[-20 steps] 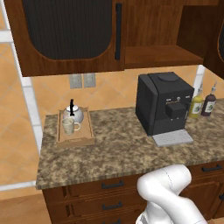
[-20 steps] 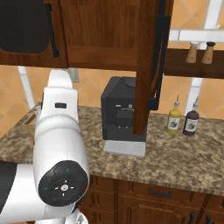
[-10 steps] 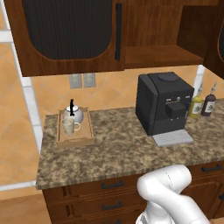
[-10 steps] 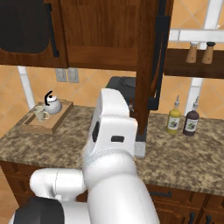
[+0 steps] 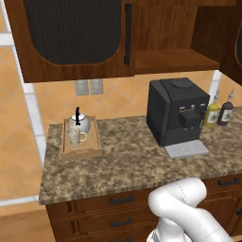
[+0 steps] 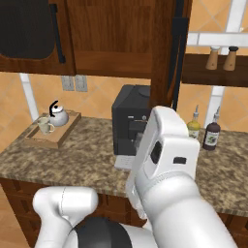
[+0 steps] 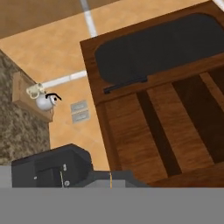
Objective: Pick the kettle from the counter and place it on the tray. Then pick the mug from the cabinet and place it on the tray. Then close the cabinet doors.
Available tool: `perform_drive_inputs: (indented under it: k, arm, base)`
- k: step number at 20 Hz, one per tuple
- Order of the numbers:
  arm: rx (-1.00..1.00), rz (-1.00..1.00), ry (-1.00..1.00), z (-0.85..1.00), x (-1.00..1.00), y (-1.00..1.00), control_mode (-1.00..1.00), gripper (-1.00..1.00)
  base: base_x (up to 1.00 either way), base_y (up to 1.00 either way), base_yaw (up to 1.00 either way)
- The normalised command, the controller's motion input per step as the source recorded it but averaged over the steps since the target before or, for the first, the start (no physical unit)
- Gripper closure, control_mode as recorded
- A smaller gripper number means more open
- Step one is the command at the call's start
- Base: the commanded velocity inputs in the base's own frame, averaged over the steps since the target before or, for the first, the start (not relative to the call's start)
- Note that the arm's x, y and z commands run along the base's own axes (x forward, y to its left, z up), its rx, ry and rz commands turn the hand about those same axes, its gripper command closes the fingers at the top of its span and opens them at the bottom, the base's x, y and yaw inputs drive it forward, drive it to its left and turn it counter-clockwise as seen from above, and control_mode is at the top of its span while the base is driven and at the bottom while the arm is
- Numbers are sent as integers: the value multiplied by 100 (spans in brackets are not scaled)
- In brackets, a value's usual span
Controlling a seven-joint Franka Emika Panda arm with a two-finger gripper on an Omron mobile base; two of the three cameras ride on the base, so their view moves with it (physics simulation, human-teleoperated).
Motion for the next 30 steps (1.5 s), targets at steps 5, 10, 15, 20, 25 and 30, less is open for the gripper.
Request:
perform_drive_inputs:
  k: [5,10,15,20,25,30]
  arm:
    - [0,0,-2,-34,56,-60,-100,100]
    - [0,0,-2,-35,80,-46,-100,100]
    - [2,0,-6,-20,87,-30,-100,100]
    - [3,1,-19,13,62,-2,-100,100]
    - [0,0,-16,32,12,84,-100,100]
    - [-5,0,-11,38,0,100,-100,100]
  base:
    - [0,0,0]
    - [0,0,0]
    - [0,0,0]
    - [0,0,0]
    - [0,0,0]
    - [0,0,0]
